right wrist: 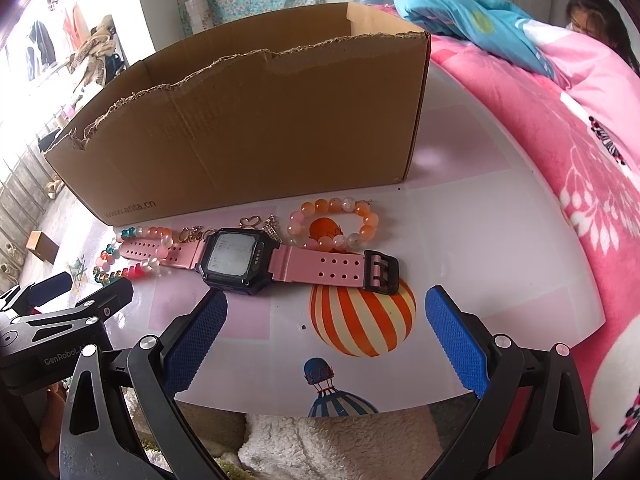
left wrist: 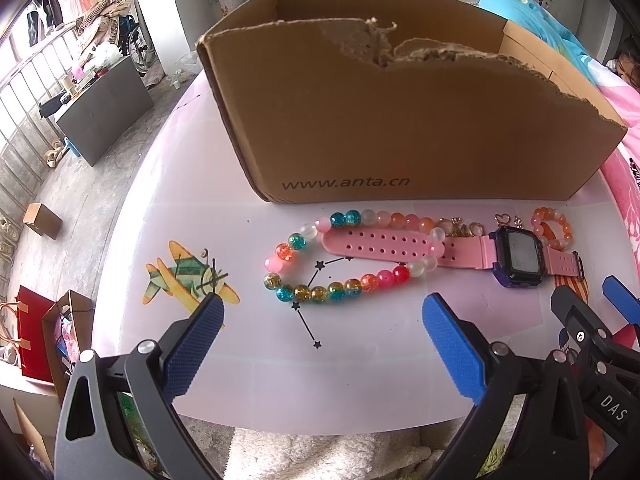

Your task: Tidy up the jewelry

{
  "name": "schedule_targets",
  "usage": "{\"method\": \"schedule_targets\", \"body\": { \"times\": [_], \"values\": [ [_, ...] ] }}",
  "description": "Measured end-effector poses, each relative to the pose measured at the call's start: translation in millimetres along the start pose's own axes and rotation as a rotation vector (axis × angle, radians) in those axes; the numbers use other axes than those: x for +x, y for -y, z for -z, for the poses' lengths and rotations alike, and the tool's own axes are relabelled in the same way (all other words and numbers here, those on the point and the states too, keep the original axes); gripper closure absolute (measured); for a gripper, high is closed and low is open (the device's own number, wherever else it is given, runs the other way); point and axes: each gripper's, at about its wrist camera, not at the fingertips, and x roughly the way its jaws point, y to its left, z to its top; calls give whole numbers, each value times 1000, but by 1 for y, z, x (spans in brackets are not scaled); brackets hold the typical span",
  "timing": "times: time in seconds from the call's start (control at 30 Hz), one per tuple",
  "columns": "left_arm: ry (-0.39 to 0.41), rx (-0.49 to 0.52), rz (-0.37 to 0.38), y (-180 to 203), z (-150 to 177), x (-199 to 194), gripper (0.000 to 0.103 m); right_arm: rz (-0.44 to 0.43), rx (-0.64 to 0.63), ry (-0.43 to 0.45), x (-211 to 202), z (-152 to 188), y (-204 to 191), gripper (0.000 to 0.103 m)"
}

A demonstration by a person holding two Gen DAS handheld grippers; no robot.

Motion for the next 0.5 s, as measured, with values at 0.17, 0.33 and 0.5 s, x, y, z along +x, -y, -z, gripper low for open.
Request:
{"method": "schedule_targets", "body": {
  "times": [0.17,0.33,0.5],
  "values": [
    [4,-1,-10,1,-1,-3,6,-5,0,1,1,-4,-1,7],
    [0,-11,-19,-4,1,-3,6,-13,-11,-3,3,-6,-4,7],
    [-4,-18,-22,-9,0,-2,6,-21,-12,-3,3,-6,-7,7]
  ]
}}
